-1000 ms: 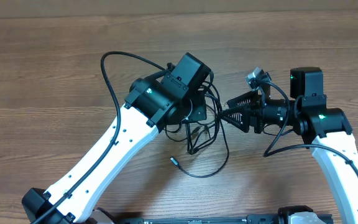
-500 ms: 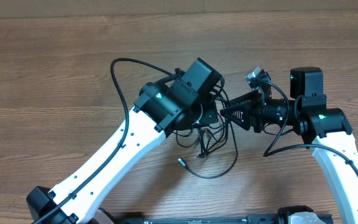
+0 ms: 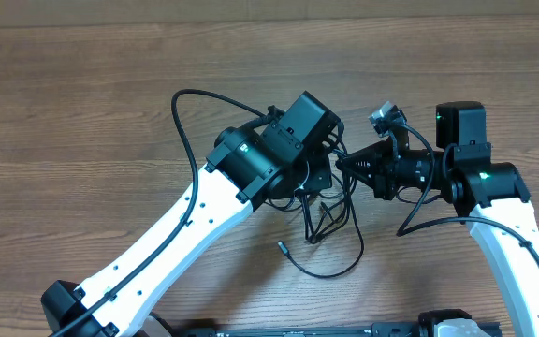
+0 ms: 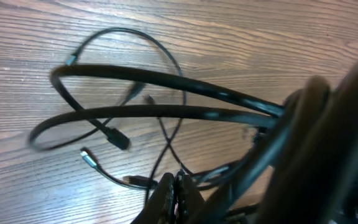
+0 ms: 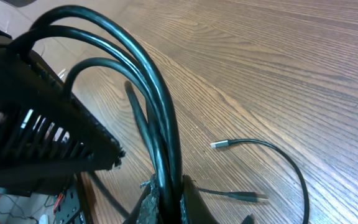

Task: Untangle cables

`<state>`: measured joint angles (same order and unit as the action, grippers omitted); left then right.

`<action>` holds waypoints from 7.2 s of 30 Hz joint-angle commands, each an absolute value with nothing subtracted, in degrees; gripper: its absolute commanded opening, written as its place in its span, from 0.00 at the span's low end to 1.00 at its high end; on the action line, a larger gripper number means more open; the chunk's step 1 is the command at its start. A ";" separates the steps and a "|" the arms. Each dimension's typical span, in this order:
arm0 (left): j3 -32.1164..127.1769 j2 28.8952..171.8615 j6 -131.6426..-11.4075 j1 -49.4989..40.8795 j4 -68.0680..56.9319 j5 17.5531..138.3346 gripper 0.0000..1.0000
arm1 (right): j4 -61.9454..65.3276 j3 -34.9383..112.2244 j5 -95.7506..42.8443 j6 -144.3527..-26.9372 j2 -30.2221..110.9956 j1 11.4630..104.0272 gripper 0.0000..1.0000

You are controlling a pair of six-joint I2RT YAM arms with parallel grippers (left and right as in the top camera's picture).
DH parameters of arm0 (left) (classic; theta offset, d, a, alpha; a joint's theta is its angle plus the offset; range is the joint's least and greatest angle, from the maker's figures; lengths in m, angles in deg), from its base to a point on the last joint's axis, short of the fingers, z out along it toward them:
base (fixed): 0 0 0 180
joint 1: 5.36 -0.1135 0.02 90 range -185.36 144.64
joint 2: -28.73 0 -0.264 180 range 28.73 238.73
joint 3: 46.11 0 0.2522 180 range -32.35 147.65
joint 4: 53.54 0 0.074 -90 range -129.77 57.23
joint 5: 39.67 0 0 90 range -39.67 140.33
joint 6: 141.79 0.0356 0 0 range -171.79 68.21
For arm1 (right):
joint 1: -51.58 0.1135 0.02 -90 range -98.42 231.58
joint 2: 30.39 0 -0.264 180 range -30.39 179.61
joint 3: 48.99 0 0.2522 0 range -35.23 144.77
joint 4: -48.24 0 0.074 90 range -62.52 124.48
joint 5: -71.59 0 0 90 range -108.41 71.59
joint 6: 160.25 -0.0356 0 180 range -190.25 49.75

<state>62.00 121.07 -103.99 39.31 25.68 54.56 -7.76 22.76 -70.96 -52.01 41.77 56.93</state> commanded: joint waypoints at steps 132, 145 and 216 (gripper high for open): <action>63.40 121.31 -78.29 32.49 22.11 73.24 0.04 | -15.56 23.66 -69.87 -46.43 44.22 57.10 0.37; 63.40 121.31 -85.22 32.51 12.65 88.92 0.04 | -15.81 23.66 -67.90 -46.46 44.22 57.10 0.46; 63.38 121.37 -87.58 30.56 34.33 41.55 0.99 | -14.17 23.73 -64.32 -73.62 44.00 45.73 1.00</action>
